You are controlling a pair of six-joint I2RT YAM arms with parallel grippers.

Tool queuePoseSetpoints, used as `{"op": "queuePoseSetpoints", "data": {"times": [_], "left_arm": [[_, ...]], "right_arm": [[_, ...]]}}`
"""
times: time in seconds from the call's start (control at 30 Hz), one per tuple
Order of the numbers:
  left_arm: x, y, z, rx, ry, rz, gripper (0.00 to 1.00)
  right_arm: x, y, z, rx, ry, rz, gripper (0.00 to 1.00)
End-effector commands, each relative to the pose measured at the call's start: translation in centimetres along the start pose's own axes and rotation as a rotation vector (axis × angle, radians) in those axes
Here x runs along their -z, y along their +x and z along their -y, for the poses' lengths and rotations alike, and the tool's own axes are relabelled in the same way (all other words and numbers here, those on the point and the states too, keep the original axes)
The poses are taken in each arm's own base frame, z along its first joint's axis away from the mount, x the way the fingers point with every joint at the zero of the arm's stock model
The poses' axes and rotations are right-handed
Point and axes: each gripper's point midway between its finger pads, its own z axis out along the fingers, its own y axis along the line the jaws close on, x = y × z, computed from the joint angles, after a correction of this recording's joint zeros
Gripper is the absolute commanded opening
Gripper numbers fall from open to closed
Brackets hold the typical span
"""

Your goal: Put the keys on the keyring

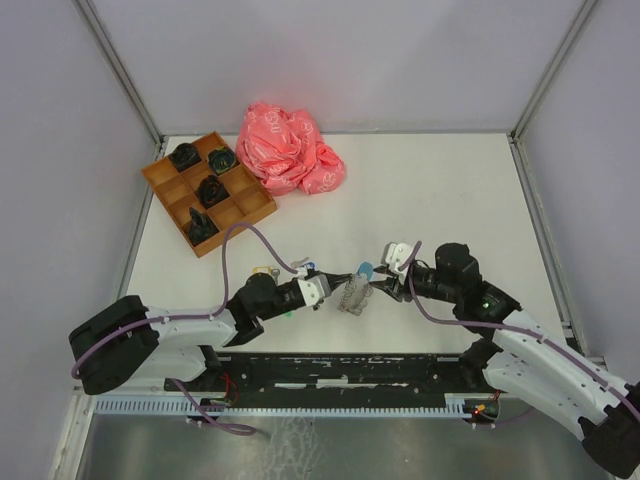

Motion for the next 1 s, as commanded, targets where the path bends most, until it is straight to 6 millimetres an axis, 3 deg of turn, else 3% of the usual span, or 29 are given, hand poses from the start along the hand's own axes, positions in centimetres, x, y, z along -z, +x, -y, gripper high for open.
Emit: {"op": "queuePoseSetpoints", "data": {"times": [0.0, 0.33, 0.97], "left_arm": [[-0.1, -2.3, -0.8, 0.04, -0.05, 0.101, 0.03], [-0.1, -2.5, -0.8, 0.053, -0.051, 0.115, 0.03], [-0.2, -2.6, -0.8, 0.069, -0.051, 0.126, 0.03]], "right_arm": [[-0.3, -3.0, 0.8, -0.008, 0.067, 0.219, 0.42], [-1.3, -2.8, 0.7, -0.007, 0.082, 0.343, 0.36], [-2.3, -1.5, -0.6, -0.033, -0.007, 0.283, 0.3]]}}
